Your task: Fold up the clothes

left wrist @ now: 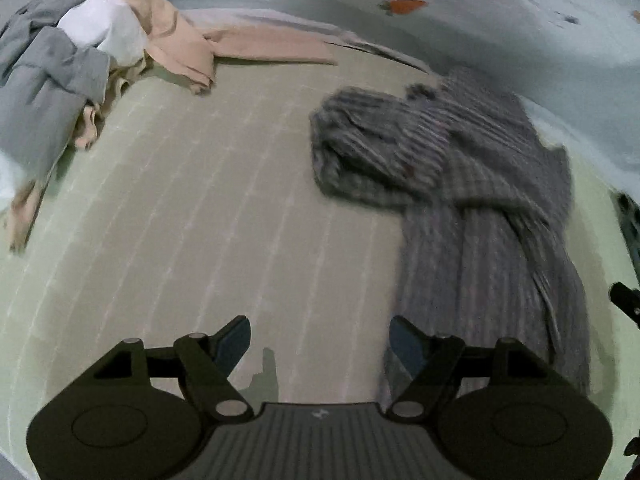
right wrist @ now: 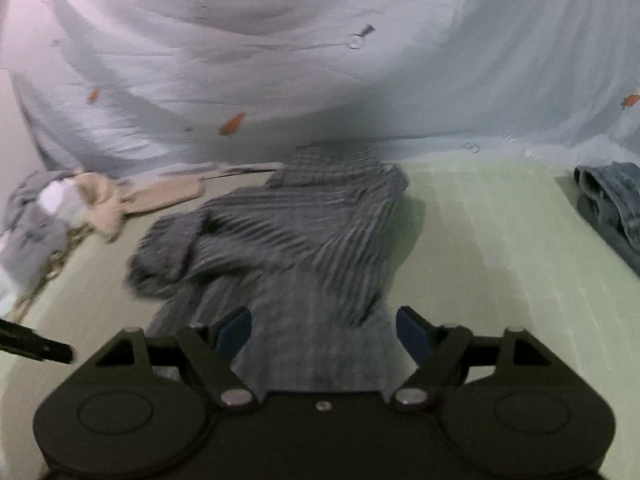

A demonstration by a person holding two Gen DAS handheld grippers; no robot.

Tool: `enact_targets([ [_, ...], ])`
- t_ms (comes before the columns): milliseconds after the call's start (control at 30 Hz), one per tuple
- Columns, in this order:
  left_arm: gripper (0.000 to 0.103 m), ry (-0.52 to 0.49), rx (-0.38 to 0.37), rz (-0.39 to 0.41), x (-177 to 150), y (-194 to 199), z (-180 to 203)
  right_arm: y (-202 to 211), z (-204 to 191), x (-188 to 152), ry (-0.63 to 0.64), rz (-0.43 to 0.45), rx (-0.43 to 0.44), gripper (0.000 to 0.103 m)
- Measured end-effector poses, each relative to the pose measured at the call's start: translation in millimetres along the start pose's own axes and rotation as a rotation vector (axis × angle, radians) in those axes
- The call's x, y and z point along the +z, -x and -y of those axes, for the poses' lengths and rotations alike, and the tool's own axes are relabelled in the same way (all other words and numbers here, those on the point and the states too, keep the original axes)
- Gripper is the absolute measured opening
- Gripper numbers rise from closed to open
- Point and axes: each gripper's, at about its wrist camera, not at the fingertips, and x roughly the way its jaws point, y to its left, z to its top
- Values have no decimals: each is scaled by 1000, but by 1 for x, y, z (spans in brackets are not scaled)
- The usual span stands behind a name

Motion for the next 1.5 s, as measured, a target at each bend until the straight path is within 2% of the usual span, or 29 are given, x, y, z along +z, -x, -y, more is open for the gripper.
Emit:
enact_targets([
  [133, 80, -19, 0, 35, 45, -22, -1, -49, 22, 31, -44, -7, -17, 74],
  [233, 80, -3, -12, 34, 78, -50, 0, -93, 39, 53, -68, -33, -25, 54],
  [400, 80, 43, -45, 26, 115, -93, 5, -162, 62, 80, -158, -62, -5, 51],
  [433, 80, 49, -39, 23, 120, -99, 7, -176, 67, 83, -175, -79, 10, 36],
  [467, 80, 52, -35, 25, 125, -105, 8, -189, 72, 86, -192, -95, 25, 4],
  [500, 80, 56, -39, 25, 127, -109, 7, -193, 71, 87, -180, -95, 14, 2],
  [733, 80, 67, -66, 51, 133, -122, 4, -217, 65, 95, -93, -97, -65, 1],
  [833, 80, 68, -64, 52, 132, -121, 3, -228, 62, 98, -55, -98, -99, 5],
  [900, 80, 95, -67, 48, 132, -119, -1, -225, 54, 101, -19, -86, -151, 31],
  [933, 80, 109, -67, 46, 131, -117, -3, -219, 48, 102, 4, -74, -191, 58],
  [967, 80, 114, -63, 45, 130, -115, -4, -209, 39, 103, 26, -45, -222, 72],
  [1000, 80, 118, -58, 45, 129, -113, -5, -199, 31, 104, 48, -16, -254, 75],
  [1100, 80, 107, -31, 49, 123, -104, -4, -167, 2, 100, 53, 48, -217, 84],
  [1133, 80, 103, -25, 51, 120, -101, -3, -157, -8, 99, 38, 63, -175, 87],
  [1200, 80, 104, -15, 52, 114, -96, -2, -142, -28, 92, -11, 66, -56, 87],
  [1300, 80, 122, -7, 45, 107, -92, -3, -143, -53, 79, -36, 1, 77, 84],
  [1367, 80, 128, -4, 38, 103, -90, -3, -144, -70, 70, -53, -42, 167, 66],
  [1433, 80, 120, 5, 34, 100, -89, -1, -148, -85, 64, -77, -85, 243, 58],
  [1500, 80, 113, 8, 32, 98, -88, 0, -154, -95, 59, -98, -116, 296, 57],
])
